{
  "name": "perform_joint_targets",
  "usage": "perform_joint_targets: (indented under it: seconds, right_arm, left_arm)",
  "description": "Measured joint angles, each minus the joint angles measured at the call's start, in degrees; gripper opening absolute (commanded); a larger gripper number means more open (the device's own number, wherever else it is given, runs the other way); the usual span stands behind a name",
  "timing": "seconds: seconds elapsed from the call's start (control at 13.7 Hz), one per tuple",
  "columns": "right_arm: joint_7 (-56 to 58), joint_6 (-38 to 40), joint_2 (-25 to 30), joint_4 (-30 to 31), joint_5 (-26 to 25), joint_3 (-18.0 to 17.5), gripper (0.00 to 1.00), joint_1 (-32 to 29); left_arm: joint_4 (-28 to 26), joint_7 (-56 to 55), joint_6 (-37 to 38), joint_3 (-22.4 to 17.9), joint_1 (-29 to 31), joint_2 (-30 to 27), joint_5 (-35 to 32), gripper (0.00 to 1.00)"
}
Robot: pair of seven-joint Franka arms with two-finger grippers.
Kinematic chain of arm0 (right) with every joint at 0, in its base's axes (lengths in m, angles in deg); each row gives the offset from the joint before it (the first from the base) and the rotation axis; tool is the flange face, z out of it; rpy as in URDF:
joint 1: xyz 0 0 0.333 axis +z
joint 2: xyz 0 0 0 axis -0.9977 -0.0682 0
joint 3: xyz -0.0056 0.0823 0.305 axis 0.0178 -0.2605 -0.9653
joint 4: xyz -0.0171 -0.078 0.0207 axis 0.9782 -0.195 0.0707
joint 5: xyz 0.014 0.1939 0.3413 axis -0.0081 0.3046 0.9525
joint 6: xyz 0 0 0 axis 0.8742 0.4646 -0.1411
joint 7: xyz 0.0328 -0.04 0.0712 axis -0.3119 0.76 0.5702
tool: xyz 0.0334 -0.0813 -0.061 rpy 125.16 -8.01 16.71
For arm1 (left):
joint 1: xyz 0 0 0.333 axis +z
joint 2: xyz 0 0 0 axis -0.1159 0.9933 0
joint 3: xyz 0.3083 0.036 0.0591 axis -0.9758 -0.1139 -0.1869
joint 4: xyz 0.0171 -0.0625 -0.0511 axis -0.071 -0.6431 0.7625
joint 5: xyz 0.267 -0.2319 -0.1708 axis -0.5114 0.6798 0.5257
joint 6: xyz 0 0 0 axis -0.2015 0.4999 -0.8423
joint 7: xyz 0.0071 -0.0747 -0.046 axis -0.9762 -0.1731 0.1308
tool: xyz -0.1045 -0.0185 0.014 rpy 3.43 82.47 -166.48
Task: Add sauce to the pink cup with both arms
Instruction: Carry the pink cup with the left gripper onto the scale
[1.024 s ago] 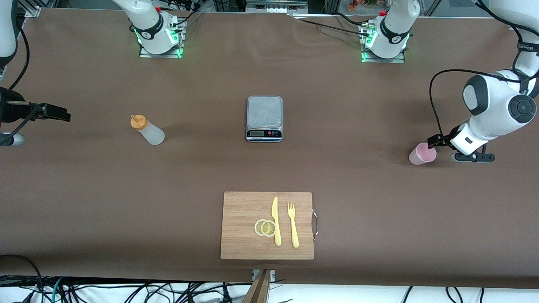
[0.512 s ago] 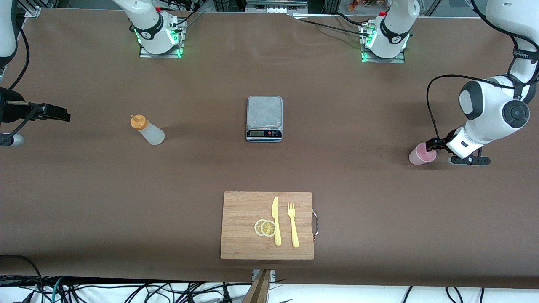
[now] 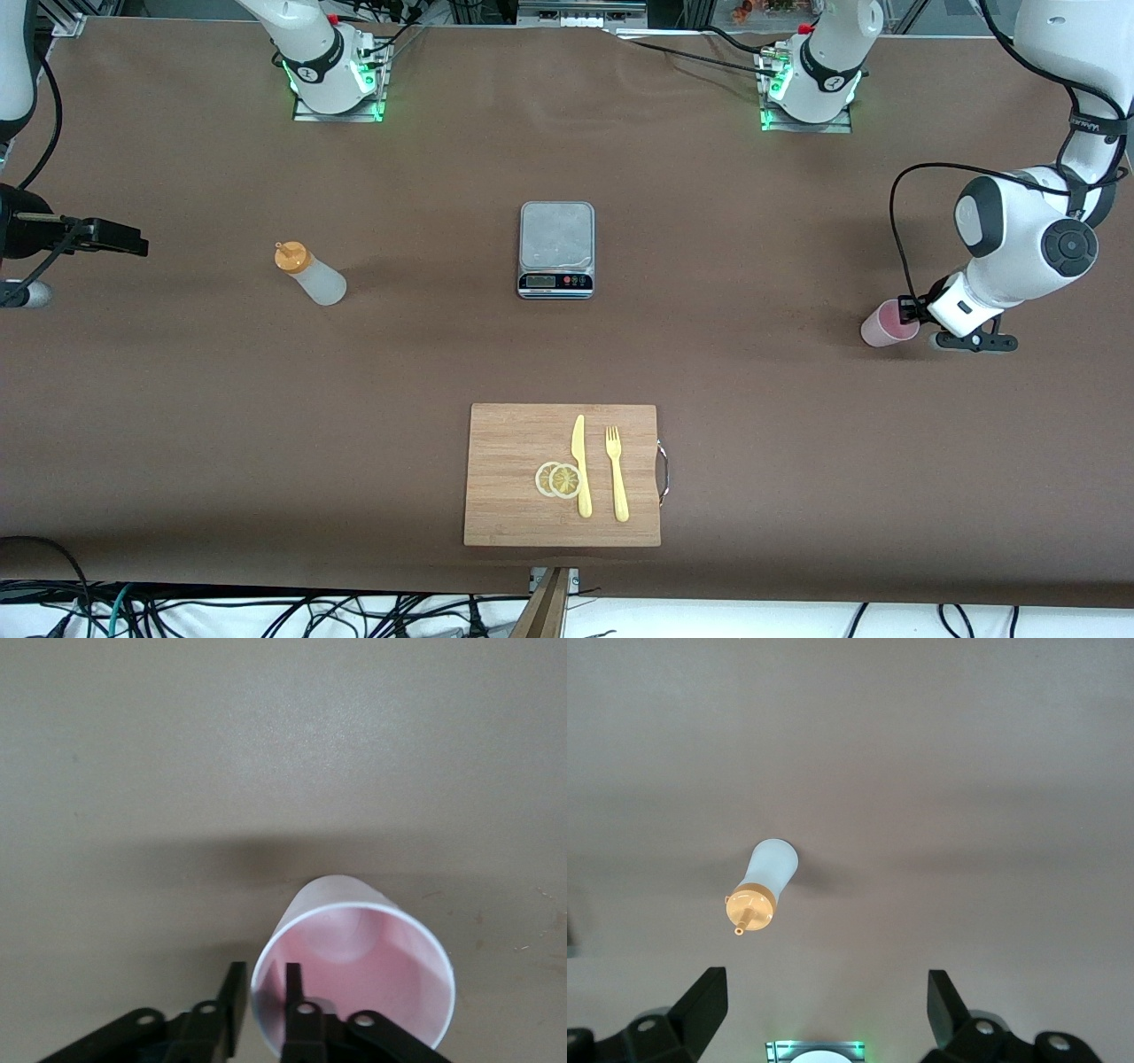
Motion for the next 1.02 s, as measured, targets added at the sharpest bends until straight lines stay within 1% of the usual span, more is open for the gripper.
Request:
perform_joint_targets:
  seconds: [0.29,0.44,0.58,0.66,0.8,1.02]
  right_arm:
    - [0.0,0.0,-0.1,0.0,0.0,0.0,1.0,0.0]
    - [0.0,0.0,-0.2,0.0,0.0,0.0,1.0,0.0]
    - [0.0,0.0,-0.3,0.0,0.0,0.0,1.0,-0.1]
    - [0.0,0.0,-0.3,0.0,0.0,0.0,1.0,-0.1]
    - [0.0,0.0,-0.3,0.0,0.0,0.0,1.0,-0.1]
    - [0.0,0.0,-0.3,0.0,0.0,0.0,1.0,-0.1]
  left_arm:
    - [1.9,-0.3,1.0,0.4,-0.9,-0.7,0.1,0.0]
    - [3.9,-1.3,5.0,1.0,-0.9,-1.6,0.4,0.0]
    - [6.5,-4.3,10.2,2.8,-0.9,-3.2,1.0,0.0]
    - [7.5,-7.2,12.3,4.3,-1.0,-4.0,1.1,0.0]
    - [9.1,-14.7,15.5,8.7,-1.1,-5.2,1.2,0.0]
    - [10.0,-29.6,16.7,17.2,-1.4,-5.7,1.3,0.0]
